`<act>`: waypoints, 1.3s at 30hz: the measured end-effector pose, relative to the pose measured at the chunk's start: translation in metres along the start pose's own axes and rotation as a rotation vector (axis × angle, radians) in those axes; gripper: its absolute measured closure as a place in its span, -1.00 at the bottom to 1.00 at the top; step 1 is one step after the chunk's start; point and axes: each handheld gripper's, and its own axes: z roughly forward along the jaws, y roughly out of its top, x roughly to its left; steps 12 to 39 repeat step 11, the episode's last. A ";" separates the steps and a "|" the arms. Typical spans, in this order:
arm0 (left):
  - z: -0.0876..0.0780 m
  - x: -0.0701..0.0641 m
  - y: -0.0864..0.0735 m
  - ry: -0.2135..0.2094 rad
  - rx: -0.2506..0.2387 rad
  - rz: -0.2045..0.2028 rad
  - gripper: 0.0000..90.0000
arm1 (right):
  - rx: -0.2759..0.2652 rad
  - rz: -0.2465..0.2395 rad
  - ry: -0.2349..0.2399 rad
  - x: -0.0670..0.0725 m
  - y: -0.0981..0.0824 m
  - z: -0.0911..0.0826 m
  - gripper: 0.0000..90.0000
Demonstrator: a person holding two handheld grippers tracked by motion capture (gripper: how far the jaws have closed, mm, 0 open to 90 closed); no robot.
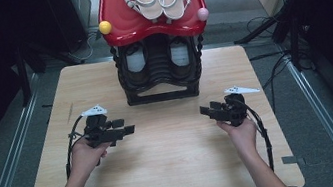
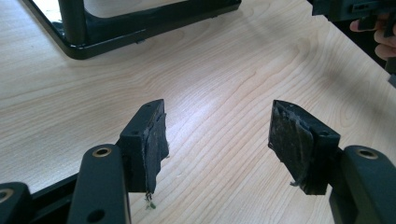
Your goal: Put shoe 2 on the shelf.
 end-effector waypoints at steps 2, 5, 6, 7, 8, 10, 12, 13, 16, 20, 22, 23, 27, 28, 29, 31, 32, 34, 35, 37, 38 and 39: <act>0.002 -0.001 0.000 0.004 0.010 0.003 -0.18 | 0.002 0.000 -0.003 0.000 -0.001 0.001 -0.06; 0.005 -0.001 -0.001 0.009 0.025 0.014 -0.18 | 0.009 -0.002 -0.001 0.000 -0.002 0.002 -0.06; 0.006 -0.002 -0.001 0.008 0.028 0.014 -0.19 | 0.011 -0.002 0.001 0.000 -0.002 0.003 -0.06; 0.007 -0.002 -0.001 0.014 0.029 0.019 -0.21 | 0.013 -0.006 0.000 0.000 -0.002 0.003 -0.06; 0.009 -0.002 -0.002 0.018 0.031 0.022 -0.25 | 0.015 -0.010 -0.001 0.000 -0.002 0.004 -0.06; 0.012 -0.003 -0.002 0.013 0.034 0.022 -0.29 | 0.021 -0.019 -0.009 0.001 -0.003 0.004 -0.07; 0.015 -0.004 -0.003 0.010 0.038 0.025 -0.31 | 0.026 -0.031 -0.018 0.002 -0.003 0.004 -0.07; 0.015 -0.004 -0.003 0.010 0.038 0.025 -0.31 | 0.026 -0.031 -0.018 0.002 -0.003 0.004 -0.07; 0.015 -0.004 -0.003 0.010 0.038 0.025 -0.31 | 0.026 -0.031 -0.018 0.002 -0.003 0.004 -0.07; 0.015 -0.004 -0.003 0.010 0.038 0.025 -0.31 | 0.026 -0.031 -0.018 0.002 -0.003 0.004 -0.07; 0.015 -0.004 -0.003 0.010 0.038 0.025 -0.31 | 0.026 -0.031 -0.018 0.002 -0.003 0.004 -0.07; 0.015 -0.004 -0.003 0.010 0.038 0.025 -0.31 | 0.026 -0.031 -0.018 0.002 -0.003 0.004 -0.07; 0.015 -0.004 -0.003 0.010 0.038 0.025 -0.31 | 0.026 -0.031 -0.018 0.002 -0.003 0.004 -0.07; 0.015 -0.004 -0.003 0.010 0.038 0.025 -0.31 | 0.026 -0.031 -0.018 0.002 -0.003 0.004 -0.07; 0.015 -0.004 -0.003 0.010 0.038 0.025 -0.31 | 0.026 -0.031 -0.018 0.002 -0.003 0.004 -0.07; 0.015 -0.004 -0.003 0.010 0.038 0.025 -0.31 | 0.026 -0.031 -0.018 0.002 -0.003 0.004 -0.07; 0.015 -0.004 -0.003 0.010 0.038 0.025 -0.31 | 0.026 -0.031 -0.018 0.002 -0.003 0.004 -0.07; 0.015 -0.004 -0.003 0.010 0.038 0.025 -0.31 | 0.026 -0.031 -0.018 0.002 -0.003 0.004 -0.07; 0.015 -0.004 -0.003 0.010 0.038 0.025 -0.31 | 0.026 -0.031 -0.018 0.002 -0.003 0.004 -0.07; 0.015 -0.004 -0.003 0.010 0.038 0.025 -0.31 | 0.026 -0.031 -0.018 0.002 -0.003 0.004 -0.07; 0.015 -0.004 -0.003 0.010 0.038 0.025 -0.31 | 0.026 -0.031 -0.018 0.002 -0.003 0.004 -0.07; 0.015 -0.004 -0.003 0.010 0.038 0.025 -0.31 | 0.026 -0.031 -0.018 0.002 -0.003 0.004 -0.07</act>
